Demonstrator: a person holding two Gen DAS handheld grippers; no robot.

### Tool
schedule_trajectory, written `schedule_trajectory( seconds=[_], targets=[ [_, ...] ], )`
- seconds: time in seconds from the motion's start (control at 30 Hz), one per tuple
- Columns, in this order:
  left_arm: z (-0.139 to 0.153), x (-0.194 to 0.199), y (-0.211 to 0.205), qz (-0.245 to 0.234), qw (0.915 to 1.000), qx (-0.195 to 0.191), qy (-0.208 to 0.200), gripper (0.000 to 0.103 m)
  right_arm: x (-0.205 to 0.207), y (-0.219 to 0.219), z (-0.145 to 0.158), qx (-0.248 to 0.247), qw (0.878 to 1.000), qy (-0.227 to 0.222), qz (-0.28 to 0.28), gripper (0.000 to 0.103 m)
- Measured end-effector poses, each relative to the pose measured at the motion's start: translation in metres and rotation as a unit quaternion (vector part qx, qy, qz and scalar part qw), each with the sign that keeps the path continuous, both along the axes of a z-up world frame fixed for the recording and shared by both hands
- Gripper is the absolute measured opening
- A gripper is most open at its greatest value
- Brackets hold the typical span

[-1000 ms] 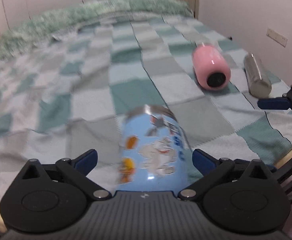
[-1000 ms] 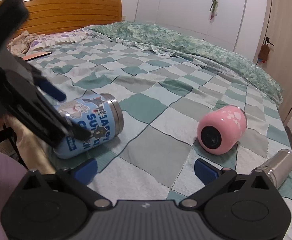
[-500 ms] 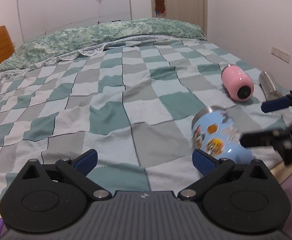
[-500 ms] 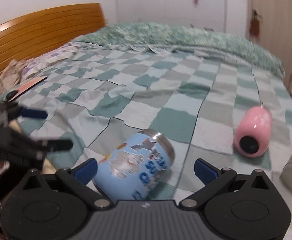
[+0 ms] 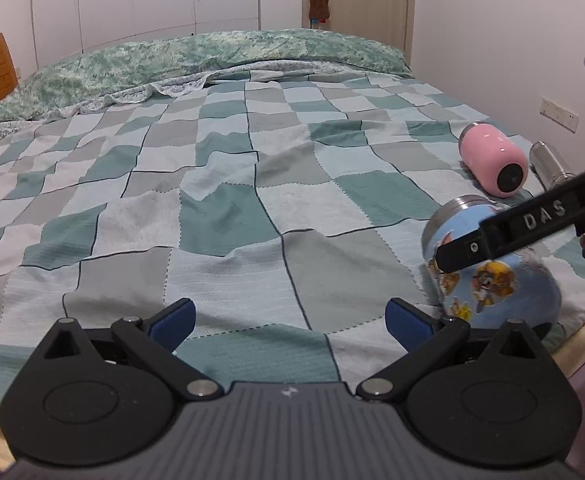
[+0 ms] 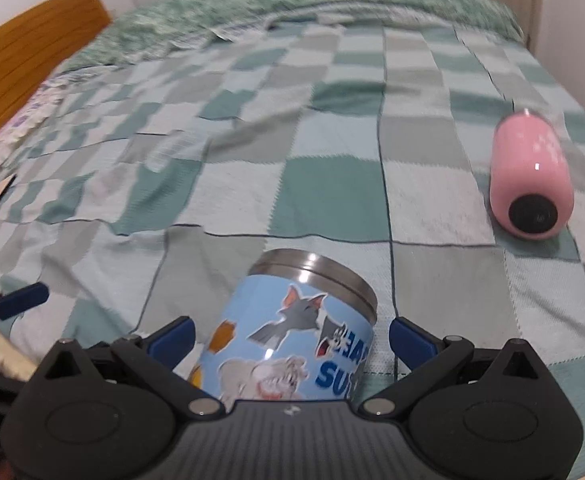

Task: Flip cup upright
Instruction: 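Grasp the blue cup with the right gripper while the left gripper releases it, then rotate the blue cup upright with the right gripper and lower it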

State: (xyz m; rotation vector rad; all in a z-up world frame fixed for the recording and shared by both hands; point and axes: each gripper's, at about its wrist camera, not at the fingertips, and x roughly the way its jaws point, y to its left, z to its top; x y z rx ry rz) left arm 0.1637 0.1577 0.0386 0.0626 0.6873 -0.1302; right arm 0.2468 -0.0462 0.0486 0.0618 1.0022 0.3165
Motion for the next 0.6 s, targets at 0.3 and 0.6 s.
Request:
schedule_trajectory(
  seconds=[0.3,0.6],
  targets=[
    [-0.007,0.005,0.011,0.002,0.9999,-0.011,0.002,0.103,0.025,0.007,-0.016,0.017,0.996,0.080,-0.030,0.093],
    [-0.009,0.005,0.017,0.001,0.9999,-0.016,0.002,0.103,0.022,0.013,-0.012,0.008,0.998,0.060,-0.006,0.088]
  ],
)
